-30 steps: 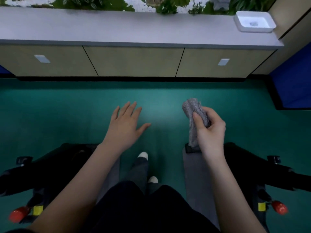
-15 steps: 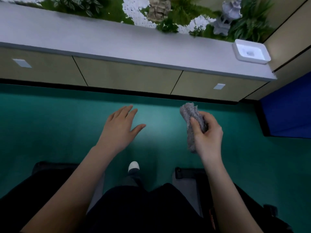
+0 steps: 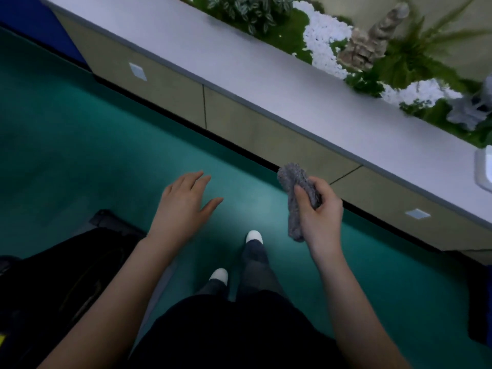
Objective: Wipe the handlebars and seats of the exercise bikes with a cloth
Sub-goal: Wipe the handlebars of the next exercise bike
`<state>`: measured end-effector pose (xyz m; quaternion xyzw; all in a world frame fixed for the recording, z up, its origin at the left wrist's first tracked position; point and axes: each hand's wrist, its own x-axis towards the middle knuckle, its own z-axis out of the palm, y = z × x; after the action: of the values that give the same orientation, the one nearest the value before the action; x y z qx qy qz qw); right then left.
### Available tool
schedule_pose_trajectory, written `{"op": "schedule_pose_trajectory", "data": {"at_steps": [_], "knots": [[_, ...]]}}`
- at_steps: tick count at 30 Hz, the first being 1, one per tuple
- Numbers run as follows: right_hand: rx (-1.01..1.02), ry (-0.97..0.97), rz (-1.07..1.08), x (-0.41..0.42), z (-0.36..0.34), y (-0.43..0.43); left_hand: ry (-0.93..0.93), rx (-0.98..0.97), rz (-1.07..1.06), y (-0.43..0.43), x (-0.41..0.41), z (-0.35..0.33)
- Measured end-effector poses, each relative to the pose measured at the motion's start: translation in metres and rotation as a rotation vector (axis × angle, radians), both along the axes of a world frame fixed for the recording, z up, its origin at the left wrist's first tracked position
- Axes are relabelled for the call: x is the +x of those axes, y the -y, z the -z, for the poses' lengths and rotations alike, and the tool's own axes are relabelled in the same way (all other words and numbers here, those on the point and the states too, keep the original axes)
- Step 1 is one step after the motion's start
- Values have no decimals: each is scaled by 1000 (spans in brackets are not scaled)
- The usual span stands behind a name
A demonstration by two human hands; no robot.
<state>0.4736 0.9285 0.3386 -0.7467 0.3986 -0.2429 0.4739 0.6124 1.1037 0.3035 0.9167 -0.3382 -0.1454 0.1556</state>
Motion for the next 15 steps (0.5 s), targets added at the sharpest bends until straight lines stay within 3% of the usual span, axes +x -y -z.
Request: {"op": "schedule_pose_trajectory", "data": {"at_steps": [8, 15], "knots": [[23, 76, -264, 84, -2, 85, 41, 78, -213, 51, 39, 2], [78, 89, -304, 132, 3, 185, 65, 120, -324, 119, 60, -2]]}}
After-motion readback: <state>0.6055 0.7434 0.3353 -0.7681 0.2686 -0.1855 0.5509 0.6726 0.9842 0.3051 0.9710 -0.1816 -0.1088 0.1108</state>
